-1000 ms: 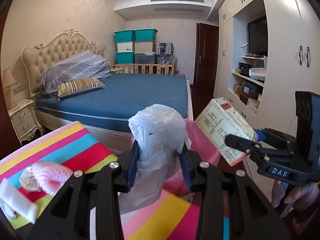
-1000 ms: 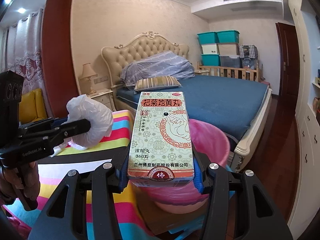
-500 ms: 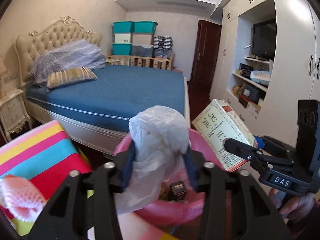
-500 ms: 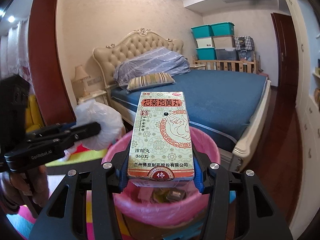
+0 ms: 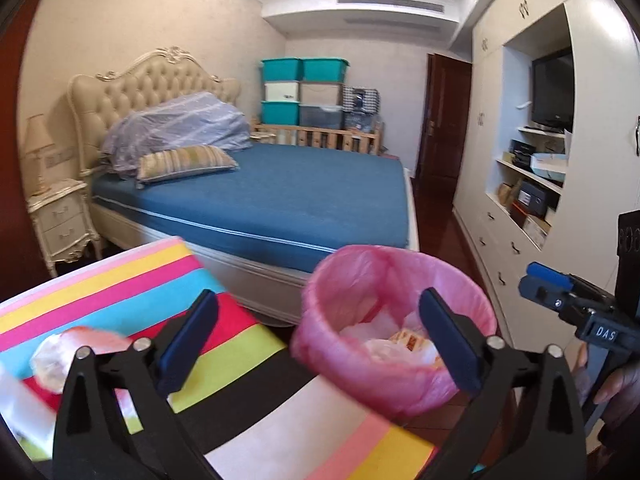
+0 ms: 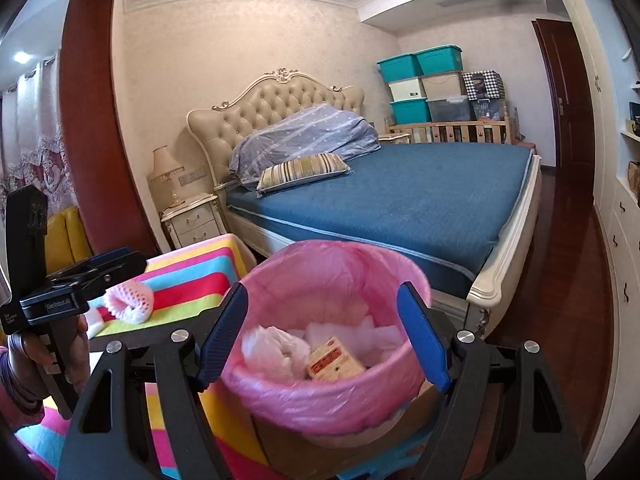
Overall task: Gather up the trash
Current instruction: 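Move both open grippers back over the table, then grasp the pink foam fruit net with the right gripper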
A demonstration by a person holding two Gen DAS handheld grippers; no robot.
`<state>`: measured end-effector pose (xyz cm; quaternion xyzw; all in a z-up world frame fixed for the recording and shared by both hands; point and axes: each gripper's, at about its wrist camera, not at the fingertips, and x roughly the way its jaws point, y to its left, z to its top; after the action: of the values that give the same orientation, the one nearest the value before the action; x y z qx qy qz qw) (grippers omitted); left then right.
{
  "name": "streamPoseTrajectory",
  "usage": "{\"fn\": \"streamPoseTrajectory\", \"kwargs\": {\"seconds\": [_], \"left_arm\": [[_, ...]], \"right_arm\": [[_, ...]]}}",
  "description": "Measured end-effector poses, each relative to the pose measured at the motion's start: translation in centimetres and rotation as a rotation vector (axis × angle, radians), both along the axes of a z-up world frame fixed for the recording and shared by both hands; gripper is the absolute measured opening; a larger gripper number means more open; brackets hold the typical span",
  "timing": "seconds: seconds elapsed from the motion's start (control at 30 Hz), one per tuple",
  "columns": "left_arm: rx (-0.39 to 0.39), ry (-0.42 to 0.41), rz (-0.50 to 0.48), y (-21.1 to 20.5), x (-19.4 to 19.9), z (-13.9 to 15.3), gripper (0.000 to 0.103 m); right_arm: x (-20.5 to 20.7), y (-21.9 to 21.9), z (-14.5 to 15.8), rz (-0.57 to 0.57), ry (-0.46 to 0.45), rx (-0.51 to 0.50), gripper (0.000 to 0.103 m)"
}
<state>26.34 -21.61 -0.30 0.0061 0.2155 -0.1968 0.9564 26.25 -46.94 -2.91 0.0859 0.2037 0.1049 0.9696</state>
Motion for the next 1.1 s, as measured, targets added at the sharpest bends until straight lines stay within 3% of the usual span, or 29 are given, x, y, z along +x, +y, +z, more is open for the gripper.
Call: {"fn": "streamPoseTrajectory", "kwargs": {"seconds": [0.4,0.67,0.87,1.1], "left_arm": [[0.038,0.009,0.159,8.0,-6.9,-0.6,0.098],[0.055,0.035,0.294,15.6,-10.6,-1.2,0.098],[0.113,0.049,0.449,22.2,-12.7,-1.8,0.098],[0.092,0.128,0.535,28.0,-12.8,-2.2,0.098]], "right_arm": [[-2.5,11.2,0.6,0.150,-0.021,-0.079,0.074],[-2.5,19.3,-0.8,0.267,0.043,-0.085,0.074],[-0.6,24.3,-1.1,0.311,0.087,-0.138,0.077],[2.8,29.0,-2.1,0.333,0.140,-0.189,0.077]]}}
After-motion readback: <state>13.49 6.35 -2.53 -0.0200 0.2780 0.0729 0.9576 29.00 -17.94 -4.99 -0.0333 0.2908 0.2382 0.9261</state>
